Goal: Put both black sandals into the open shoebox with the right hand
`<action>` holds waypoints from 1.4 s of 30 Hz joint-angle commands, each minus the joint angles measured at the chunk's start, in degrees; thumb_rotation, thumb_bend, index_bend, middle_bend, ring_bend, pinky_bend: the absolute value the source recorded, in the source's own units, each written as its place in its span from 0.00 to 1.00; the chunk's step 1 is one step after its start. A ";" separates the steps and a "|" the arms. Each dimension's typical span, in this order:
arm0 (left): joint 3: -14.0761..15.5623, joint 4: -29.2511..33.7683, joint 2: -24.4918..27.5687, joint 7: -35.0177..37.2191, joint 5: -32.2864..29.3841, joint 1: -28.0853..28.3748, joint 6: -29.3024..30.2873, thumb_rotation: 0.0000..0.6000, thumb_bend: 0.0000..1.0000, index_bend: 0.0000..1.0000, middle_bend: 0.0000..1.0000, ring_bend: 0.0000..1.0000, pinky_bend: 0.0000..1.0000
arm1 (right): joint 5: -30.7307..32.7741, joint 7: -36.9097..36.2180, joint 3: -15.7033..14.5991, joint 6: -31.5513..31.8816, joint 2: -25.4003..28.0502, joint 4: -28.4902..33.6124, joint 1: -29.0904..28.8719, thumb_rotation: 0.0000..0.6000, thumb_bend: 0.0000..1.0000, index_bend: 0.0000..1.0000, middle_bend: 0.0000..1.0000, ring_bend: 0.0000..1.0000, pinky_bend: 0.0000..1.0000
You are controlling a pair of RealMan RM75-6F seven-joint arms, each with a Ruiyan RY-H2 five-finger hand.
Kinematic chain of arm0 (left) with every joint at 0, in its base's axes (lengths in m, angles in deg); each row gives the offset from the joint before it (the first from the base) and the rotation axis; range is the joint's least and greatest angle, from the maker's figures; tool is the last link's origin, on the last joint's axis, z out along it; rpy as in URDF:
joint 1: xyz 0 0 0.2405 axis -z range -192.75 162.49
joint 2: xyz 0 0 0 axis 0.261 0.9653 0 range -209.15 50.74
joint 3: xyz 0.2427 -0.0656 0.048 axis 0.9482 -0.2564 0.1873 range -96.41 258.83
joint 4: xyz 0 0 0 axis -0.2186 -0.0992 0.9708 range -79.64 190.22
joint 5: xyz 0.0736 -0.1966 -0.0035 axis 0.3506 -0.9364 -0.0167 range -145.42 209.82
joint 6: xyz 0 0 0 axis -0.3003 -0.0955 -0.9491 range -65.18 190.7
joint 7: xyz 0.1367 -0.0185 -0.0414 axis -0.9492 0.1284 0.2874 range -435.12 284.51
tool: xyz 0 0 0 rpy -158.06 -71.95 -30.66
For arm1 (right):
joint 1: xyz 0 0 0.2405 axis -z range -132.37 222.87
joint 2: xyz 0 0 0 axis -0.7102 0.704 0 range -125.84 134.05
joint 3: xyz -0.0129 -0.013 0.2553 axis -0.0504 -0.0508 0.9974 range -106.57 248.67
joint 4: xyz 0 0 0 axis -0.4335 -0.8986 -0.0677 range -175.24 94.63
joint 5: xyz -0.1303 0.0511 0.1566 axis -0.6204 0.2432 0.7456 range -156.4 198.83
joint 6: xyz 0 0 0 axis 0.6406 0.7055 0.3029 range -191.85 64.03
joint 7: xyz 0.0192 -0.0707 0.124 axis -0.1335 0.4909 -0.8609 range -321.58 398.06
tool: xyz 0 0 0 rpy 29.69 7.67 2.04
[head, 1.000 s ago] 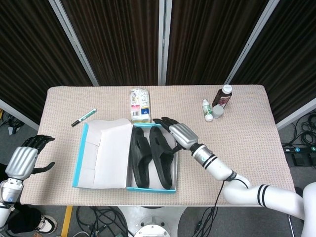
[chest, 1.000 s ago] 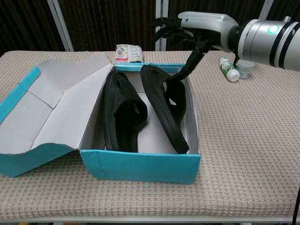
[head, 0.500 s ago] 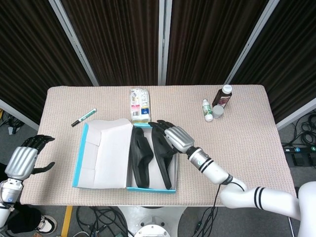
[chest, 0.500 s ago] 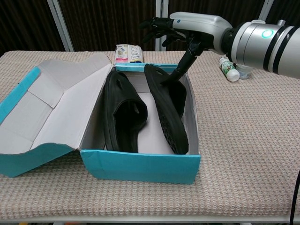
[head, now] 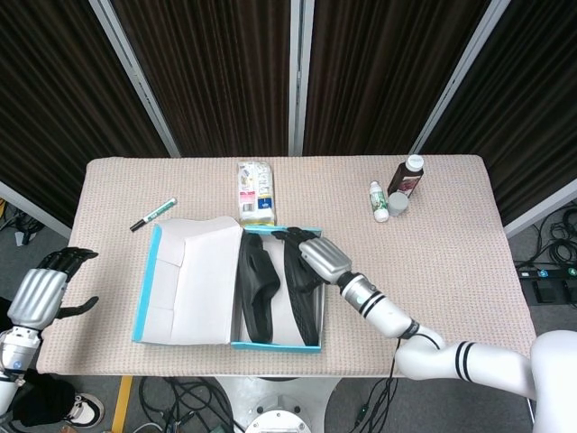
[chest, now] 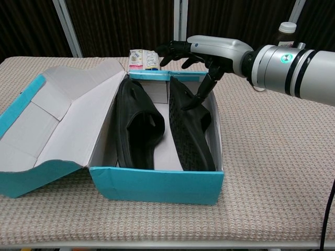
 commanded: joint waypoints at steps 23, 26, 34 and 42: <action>-0.09 -0.12 0.00 0.17 -0.11 -0.05 0.02 1.00 0.19 0.22 0.21 0.14 0.20 | 0.24 7.77 -0.91 1.76 -2.66 -4.66 -0.50 1.00 0.00 0.00 0.12 0.00 0.10; -0.10 -0.15 0.06 0.31 -0.16 -0.12 0.08 1.00 0.19 0.22 0.21 0.14 0.20 | 0.58 7.90 -1.12 1.18 -3.54 -5.81 -0.66 1.00 0.00 0.00 0.12 0.00 0.10; -0.13 -0.37 0.03 0.67 -0.21 -0.27 0.27 1.00 0.19 0.22 0.21 0.14 0.20 | -0.20 7.20 -0.20 1.83 -3.53 -5.24 -0.74 1.00 0.00 0.00 0.12 0.00 0.10; -0.19 -0.48 -0.04 0.82 -0.14 -0.20 0.27 1.00 0.19 0.22 0.21 0.14 0.20 | -2.39 7.45 0.92 4.46 -1.33 -0.57 -0.44 1.00 0.00 0.00 0.12 0.00 0.10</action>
